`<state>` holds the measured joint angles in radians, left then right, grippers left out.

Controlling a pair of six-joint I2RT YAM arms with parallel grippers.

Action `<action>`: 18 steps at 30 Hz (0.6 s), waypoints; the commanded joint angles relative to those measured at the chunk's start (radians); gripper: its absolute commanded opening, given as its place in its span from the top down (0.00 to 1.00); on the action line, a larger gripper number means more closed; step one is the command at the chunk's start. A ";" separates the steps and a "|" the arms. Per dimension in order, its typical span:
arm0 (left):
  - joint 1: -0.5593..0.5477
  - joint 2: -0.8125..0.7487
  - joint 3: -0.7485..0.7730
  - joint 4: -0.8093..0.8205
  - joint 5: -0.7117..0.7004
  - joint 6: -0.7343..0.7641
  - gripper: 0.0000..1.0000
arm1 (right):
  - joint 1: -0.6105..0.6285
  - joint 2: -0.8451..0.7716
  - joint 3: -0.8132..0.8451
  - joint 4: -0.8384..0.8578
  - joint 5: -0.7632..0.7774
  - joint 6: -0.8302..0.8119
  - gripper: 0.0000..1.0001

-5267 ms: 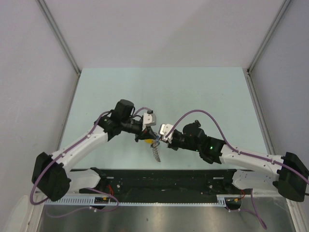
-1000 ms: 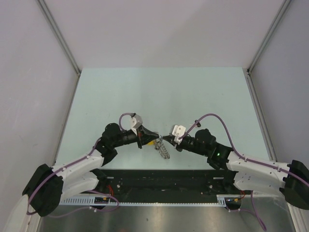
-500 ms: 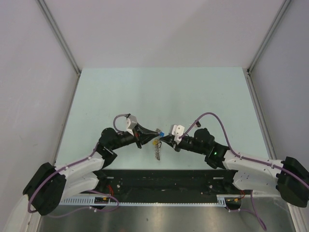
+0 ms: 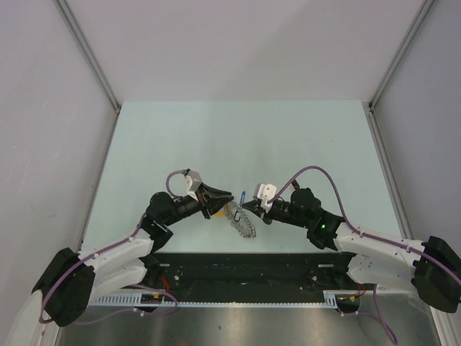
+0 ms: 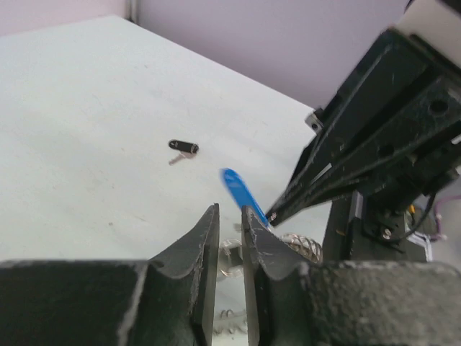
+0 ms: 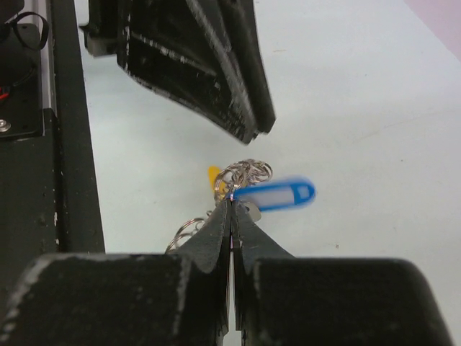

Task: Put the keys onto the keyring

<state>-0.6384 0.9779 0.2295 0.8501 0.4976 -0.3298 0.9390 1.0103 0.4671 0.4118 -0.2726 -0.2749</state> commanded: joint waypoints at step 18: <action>0.089 -0.257 0.448 -0.923 -0.617 0.117 0.00 | -0.086 0.088 0.169 -0.080 0.038 -0.001 1.00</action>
<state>-0.6155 0.7376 0.5369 0.2211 0.0563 -0.2096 0.8833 1.0763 0.5579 0.3016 -0.2531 -0.2882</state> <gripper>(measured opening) 0.991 0.007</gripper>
